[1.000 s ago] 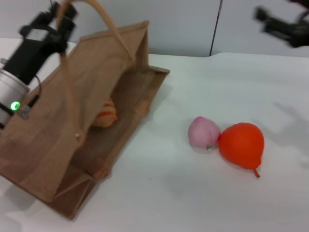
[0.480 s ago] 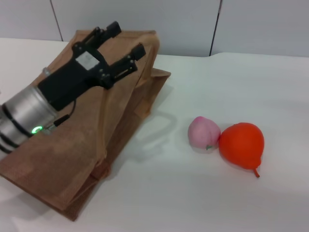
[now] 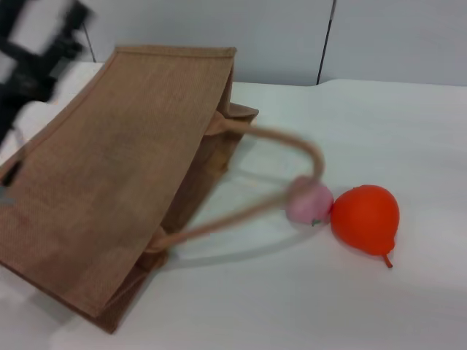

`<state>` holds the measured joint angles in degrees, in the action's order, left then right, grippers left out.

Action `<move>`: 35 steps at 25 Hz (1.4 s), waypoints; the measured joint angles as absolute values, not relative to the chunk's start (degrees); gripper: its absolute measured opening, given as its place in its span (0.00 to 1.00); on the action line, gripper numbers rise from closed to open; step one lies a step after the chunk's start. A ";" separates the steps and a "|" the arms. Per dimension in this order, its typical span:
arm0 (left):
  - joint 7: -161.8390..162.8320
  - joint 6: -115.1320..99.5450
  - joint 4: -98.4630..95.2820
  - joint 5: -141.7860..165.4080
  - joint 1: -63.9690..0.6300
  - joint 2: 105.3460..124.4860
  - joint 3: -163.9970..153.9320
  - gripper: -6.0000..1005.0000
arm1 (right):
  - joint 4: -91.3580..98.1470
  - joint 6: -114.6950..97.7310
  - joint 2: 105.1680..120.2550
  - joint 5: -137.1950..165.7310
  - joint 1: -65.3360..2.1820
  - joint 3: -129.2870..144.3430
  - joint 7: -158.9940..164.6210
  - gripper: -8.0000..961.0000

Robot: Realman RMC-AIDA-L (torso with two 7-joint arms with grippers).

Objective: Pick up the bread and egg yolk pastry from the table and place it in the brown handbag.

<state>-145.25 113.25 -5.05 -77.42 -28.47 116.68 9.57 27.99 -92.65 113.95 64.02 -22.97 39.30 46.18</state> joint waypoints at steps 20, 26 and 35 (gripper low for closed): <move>-157.93 93.84 8.22 -97.11 -26.45 116.90 14.18 0.83 | 6.96 -91.03 115.59 58.77 -25.10 18.57 19.46 0.91; -157.76 93.75 8.25 -97.20 -26.63 116.91 14.46 0.83 | 6.91 -90.90 115.57 58.73 -25.14 18.52 19.47 0.91; -157.76 91.55 8.27 -97.30 -27.28 116.96 14.19 0.83 | 6.47 -90.17 115.51 58.70 -25.05 18.10 19.65 0.91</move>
